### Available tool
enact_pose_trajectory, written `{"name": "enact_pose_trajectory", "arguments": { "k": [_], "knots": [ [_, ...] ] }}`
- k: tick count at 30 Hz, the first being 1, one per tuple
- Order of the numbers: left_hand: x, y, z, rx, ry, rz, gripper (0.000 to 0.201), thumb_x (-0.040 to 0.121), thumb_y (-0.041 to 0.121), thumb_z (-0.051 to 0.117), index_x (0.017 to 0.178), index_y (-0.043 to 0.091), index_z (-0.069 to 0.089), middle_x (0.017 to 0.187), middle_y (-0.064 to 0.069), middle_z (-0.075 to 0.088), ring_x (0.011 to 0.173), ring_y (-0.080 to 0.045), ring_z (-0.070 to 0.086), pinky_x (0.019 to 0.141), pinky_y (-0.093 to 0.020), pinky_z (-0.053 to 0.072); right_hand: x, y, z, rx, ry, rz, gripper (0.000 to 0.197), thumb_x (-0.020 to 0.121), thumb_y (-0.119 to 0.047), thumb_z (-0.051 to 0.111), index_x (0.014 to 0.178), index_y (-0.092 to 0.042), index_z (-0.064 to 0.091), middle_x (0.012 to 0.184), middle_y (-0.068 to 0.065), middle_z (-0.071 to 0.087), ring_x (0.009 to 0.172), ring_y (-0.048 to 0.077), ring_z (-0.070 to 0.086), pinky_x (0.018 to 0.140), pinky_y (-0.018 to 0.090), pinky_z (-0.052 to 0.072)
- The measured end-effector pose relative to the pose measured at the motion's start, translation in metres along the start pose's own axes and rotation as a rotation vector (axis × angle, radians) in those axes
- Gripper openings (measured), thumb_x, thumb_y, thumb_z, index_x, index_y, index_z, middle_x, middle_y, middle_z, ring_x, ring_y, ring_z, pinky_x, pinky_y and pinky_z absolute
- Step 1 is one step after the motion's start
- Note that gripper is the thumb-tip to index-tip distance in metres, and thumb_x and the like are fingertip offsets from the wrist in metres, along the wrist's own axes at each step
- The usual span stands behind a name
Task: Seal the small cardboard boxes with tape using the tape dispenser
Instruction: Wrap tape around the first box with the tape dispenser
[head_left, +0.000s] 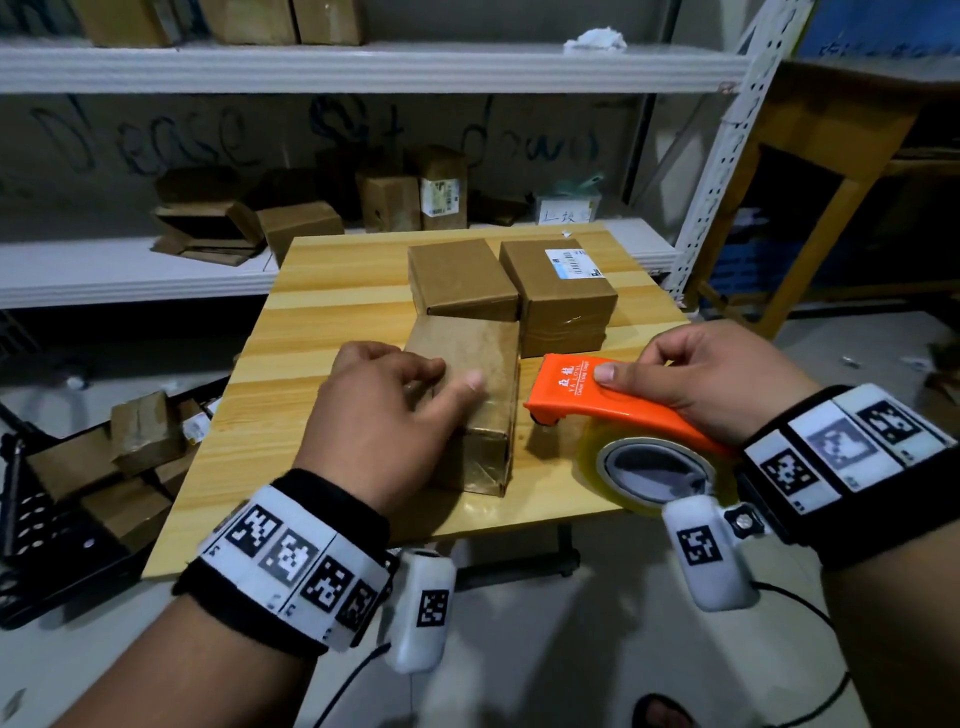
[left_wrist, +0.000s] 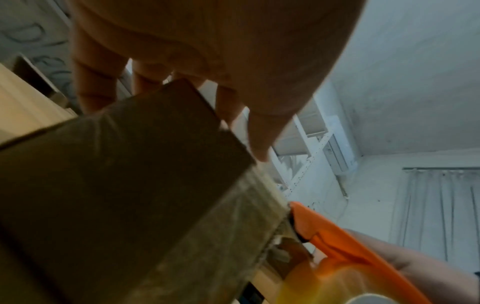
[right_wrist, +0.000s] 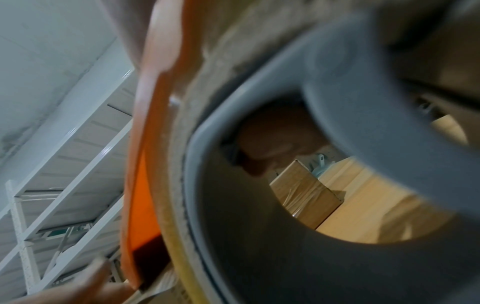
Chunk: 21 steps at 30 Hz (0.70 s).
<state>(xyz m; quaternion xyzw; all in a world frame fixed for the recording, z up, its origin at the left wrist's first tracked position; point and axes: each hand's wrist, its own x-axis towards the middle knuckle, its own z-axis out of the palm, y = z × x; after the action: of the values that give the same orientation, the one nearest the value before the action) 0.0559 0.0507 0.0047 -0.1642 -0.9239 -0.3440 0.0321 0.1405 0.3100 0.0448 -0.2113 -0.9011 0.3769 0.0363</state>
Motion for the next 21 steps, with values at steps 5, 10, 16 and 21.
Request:
{"name": "enact_pose_trajectory", "arguments": {
  "k": [5, 10, 16, 21],
  "knots": [
    [-0.008, 0.015, 0.004, 0.218, -0.09, -0.009, 0.124, 0.045, 0.102, 0.062, 0.141, 0.025, 0.05, 0.14, -0.002, 0.048, 0.121, -0.019, 0.057, 0.101, -0.036, 0.054, -0.001, 0.001, -0.001, -0.002, 0.01, 0.007, 0.057, 0.069, -0.073, 0.078, 0.079, -0.016, 0.074, 0.068, -0.005, 0.077, 0.062, 0.014, 0.075, 0.066, 0.034, 0.057],
    [-0.006, 0.012, 0.011, 0.221, -0.077, -0.011, 0.107, 0.051, 0.088, 0.075, 0.134, 0.029, 0.041, 0.129, -0.001, 0.051, 0.108, -0.019, 0.06, 0.089, -0.035, 0.056, -0.005, -0.001, 0.001, 0.03, -0.001, -0.009, 0.057, 0.07, -0.07, 0.078, 0.08, -0.014, 0.074, 0.07, -0.003, 0.077, 0.061, 0.012, 0.074, 0.068, 0.035, 0.059],
    [-0.001, 0.0, -0.003, -0.022, -0.062, -0.073, 0.11, 0.047, 0.083, 0.08, 0.135, 0.025, 0.049, 0.133, 0.002, 0.058, 0.112, -0.015, 0.058, 0.094, -0.04, 0.056, -0.007, -0.009, 0.01, 0.118, -0.022, -0.075, 0.059, 0.071, -0.069, 0.076, 0.082, -0.011, 0.073, 0.074, -0.001, 0.079, 0.064, 0.015, 0.076, 0.076, 0.039, 0.063],
    [0.001, -0.01, -0.017, -0.263, -0.058, -0.136, 0.106, 0.044, 0.074, 0.08, 0.132, 0.022, 0.054, 0.122, 0.009, 0.061, 0.097, -0.005, 0.06, 0.069, -0.017, 0.046, -0.006, -0.008, 0.006, 0.136, -0.018, -0.09, 0.066, 0.061, -0.074, 0.075, 0.079, -0.011, 0.072, 0.073, 0.002, 0.078, 0.063, 0.017, 0.075, 0.078, 0.044, 0.063]
  ]
}}
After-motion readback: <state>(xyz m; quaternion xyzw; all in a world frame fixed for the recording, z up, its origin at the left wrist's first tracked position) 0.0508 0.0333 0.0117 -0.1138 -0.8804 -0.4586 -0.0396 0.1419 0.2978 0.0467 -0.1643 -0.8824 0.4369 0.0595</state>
